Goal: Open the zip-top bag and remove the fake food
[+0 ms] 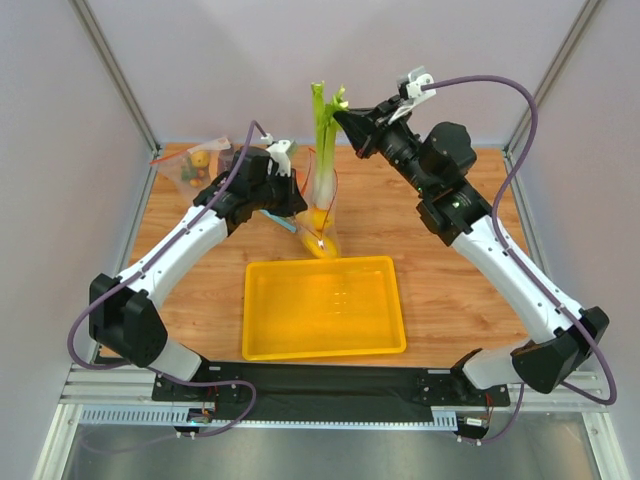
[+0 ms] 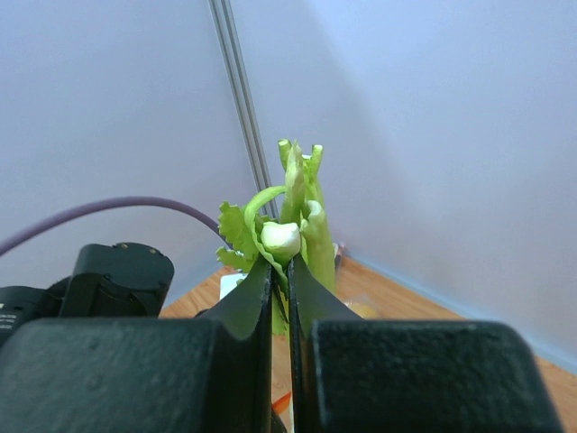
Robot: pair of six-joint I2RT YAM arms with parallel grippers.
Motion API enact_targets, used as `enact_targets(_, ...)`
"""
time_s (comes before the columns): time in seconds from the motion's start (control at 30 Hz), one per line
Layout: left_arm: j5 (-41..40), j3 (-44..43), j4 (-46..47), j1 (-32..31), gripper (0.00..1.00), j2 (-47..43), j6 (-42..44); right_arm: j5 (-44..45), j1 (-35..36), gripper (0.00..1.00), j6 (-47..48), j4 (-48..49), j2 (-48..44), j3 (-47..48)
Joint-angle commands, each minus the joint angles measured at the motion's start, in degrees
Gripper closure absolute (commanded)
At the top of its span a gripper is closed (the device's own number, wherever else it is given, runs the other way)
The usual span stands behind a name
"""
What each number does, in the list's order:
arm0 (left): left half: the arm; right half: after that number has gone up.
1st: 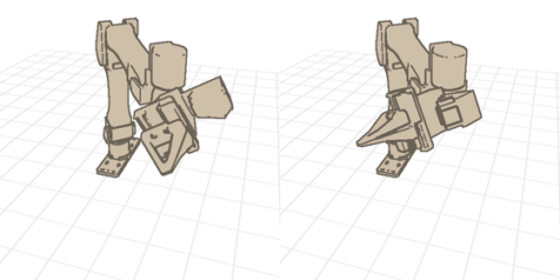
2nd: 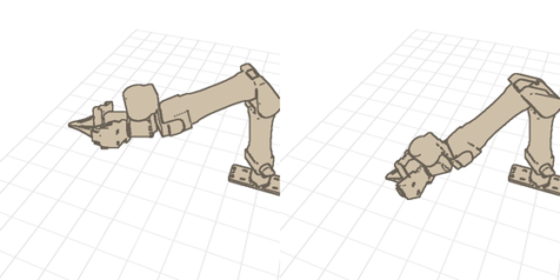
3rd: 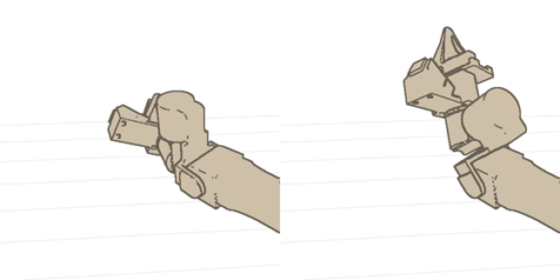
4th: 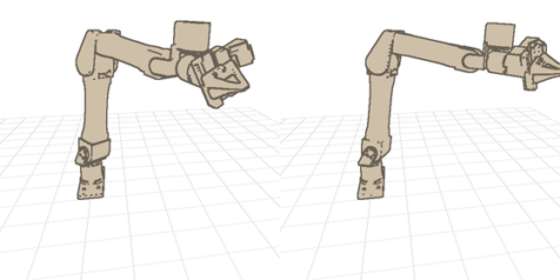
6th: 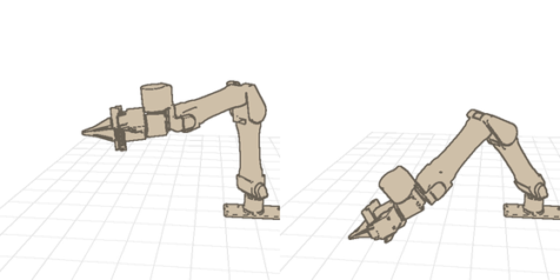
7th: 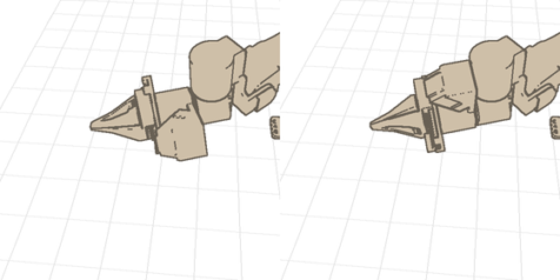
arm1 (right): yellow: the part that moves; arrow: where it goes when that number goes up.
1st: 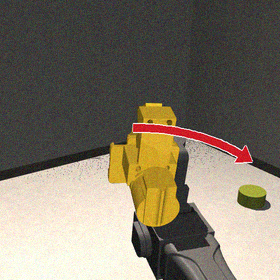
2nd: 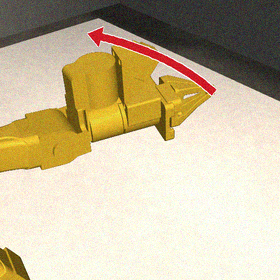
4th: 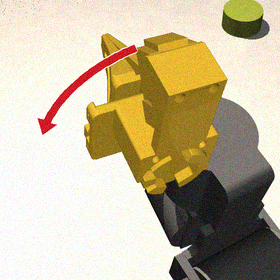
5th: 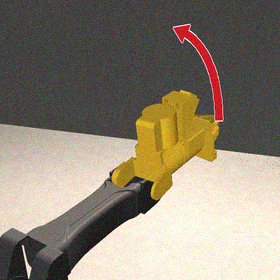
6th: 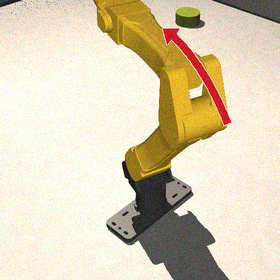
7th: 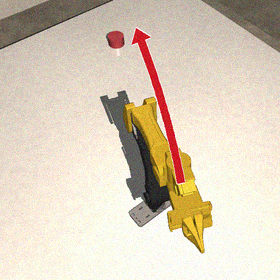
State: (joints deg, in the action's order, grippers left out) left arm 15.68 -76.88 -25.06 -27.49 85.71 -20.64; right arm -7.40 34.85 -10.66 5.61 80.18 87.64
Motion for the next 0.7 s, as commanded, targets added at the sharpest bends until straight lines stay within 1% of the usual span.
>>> enact_targets(0.0,-0.3,-1.87,-0.34,-0.73,1.0,1.04,0.69,1.42,0.31,1.0,1.51,2.57,-3.18,3.42)
enact_targets(0.17,-0.48,-2.13,-0.87,-0.99,1.0,1.56,1.04,2.39,0.22,1.0,3.09,2.31,-7.22,2.45)
enact_targets(0.37,-1.09,-2.66,-1.66,-0.99,1.0,1.74,1.66,2.65,0.31,1.0,5.29,0.64,-15.31,-0.71)
enact_targets(0.53,-2.15,-3.01,-2.36,-0.99,1.0,1.21,2.8,1.96,0.31,1.0,7.4,-5.43,-22.25,-3.95)
enact_targets(0.63,-1.97,-3.1,-2.36,-0.99,1.0,1.04,2.89,1.95,0.31,1.0,7.23,-10.61,-26.12,-8.7)
enact_targets(0.67,-1.88,-3.19,-2.45,-0.99,1.0,1.3,2.89,2.04,0.22,1.0,6.53,-11.75,-27.0,-12.19)
